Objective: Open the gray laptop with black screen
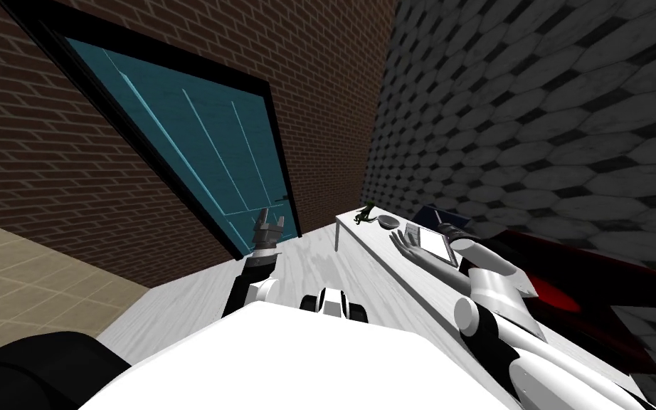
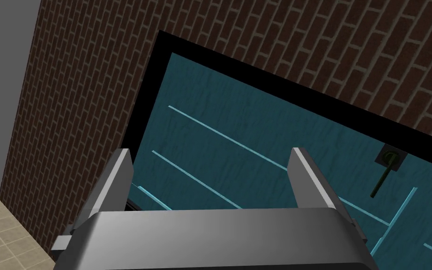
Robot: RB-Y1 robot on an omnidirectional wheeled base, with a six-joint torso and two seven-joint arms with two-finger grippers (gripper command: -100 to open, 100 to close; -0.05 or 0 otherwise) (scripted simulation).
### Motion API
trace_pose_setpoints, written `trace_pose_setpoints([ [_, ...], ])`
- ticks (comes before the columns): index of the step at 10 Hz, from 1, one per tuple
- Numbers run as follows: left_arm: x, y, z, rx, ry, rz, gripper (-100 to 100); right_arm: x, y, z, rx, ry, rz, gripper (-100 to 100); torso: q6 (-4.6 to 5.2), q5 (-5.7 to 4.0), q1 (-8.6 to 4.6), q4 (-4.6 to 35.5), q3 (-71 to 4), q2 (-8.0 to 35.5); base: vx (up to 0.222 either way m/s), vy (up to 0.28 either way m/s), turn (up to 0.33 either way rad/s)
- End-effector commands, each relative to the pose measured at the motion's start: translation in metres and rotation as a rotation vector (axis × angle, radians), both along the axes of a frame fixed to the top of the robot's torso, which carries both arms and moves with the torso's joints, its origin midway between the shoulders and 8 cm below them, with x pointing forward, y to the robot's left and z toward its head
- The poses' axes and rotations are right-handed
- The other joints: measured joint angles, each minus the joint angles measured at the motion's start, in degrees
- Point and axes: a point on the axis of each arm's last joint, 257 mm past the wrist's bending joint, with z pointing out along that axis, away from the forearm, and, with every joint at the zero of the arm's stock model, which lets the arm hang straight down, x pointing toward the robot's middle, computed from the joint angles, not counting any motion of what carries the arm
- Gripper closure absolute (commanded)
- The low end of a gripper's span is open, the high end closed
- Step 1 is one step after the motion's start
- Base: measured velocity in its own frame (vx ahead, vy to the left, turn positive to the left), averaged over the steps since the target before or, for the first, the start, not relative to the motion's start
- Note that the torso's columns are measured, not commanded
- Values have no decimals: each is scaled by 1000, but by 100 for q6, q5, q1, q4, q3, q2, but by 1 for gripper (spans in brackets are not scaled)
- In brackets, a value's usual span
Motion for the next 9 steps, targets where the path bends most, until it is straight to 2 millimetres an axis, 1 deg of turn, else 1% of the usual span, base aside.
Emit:
trace_pose_setpoints([
  [1,0,0,0,0,0,0,0,-14,-21,-11,-20,50,-44,100,-2,0,-3,1,-1,0,-23,18,101],
  [2,0,0,0,0,0,0,0,-24,-38,-12,-50,79,-77,100,4,-2,-2,0,2,3,-28,25,197],
  [3,0,0,0,0,0,0,0,-24,-38,-16,-43,85,-77,100,3,-3,-2,1,5,9,-24,22,118],
  [4,0,0,0,0,0,0,0,-33,-54,-11,-78,105,-109,100,11,-3,-7,2,6,10,-33,27,185],
  [5,0,0,0,0,0,0,0,-42,-68,-12,-95,125,-137,100,0,2,0,7,8,14,-48,32,292],
  [6,0,0,0,0,0,0,0,-45,-68,-27,-85,156,-137,100,-14,7,16,9,10,16,-24,14,140],
  [7,0,0,0,0,0,0,0,-54,-80,-32,-94,182,-162,100,7,-3,19,0,11,16,-20,21,191],
  [8,0,0,0,0,0,0,0,-55,-81,-32,-103,192,-162,100,14,-7,15,1,15,24,-14,26,104],
  [9,0,0,0,0,0,0,0,-63,-94,-23,-140,207,-188,100,20,-2,14,5,19,30,-25,32,245],
])
